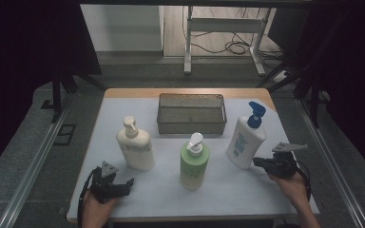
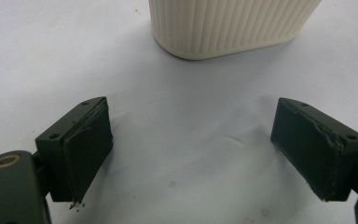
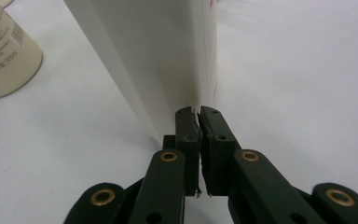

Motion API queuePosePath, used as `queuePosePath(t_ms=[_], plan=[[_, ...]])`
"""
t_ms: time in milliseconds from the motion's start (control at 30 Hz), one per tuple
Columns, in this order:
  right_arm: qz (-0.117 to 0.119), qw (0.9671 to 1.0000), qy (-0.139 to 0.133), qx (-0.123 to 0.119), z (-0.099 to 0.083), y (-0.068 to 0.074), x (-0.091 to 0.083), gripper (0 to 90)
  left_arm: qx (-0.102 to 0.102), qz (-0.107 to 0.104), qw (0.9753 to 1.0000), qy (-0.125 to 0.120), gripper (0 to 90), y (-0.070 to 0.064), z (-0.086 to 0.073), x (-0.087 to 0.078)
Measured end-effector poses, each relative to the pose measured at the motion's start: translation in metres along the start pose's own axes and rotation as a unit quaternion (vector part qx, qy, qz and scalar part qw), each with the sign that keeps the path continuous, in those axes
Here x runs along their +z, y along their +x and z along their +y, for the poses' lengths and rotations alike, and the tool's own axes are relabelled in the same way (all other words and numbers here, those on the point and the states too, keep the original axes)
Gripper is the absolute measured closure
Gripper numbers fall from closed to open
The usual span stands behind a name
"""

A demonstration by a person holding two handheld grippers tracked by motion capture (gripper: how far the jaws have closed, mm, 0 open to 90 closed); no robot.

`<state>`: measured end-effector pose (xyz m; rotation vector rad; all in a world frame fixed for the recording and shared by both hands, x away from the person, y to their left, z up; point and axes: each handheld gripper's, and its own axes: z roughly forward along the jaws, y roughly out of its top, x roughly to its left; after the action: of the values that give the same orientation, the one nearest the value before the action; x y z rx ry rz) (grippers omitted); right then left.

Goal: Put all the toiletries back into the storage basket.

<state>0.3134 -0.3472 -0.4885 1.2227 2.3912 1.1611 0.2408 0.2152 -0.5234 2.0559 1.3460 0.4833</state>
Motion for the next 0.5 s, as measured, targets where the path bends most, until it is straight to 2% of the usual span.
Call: queuePosePath(t_ms=[333, 433, 500], plan=[[-0.019, 0.9998, -0.010, 0.002, -0.001, 0.004, -0.008, 77.0, -0.001, 0.000, 1.0000, -0.001, 12.1, 0.000, 0.000, 0.000], [-0.024, 0.9996, -0.015, 0.006, -0.003, 0.006, -0.013, 71.5, -0.001, 0.000, 1.0000, -0.001, 12.1, 0.000, 0.000, 0.000], [-0.030, 0.9993, -0.020, 0.010, -0.004, 0.007, -0.018, 64.7, -0.001, 0.000, 1.0000, -0.001, 12.1, 0.000, 0.000, 0.000]])
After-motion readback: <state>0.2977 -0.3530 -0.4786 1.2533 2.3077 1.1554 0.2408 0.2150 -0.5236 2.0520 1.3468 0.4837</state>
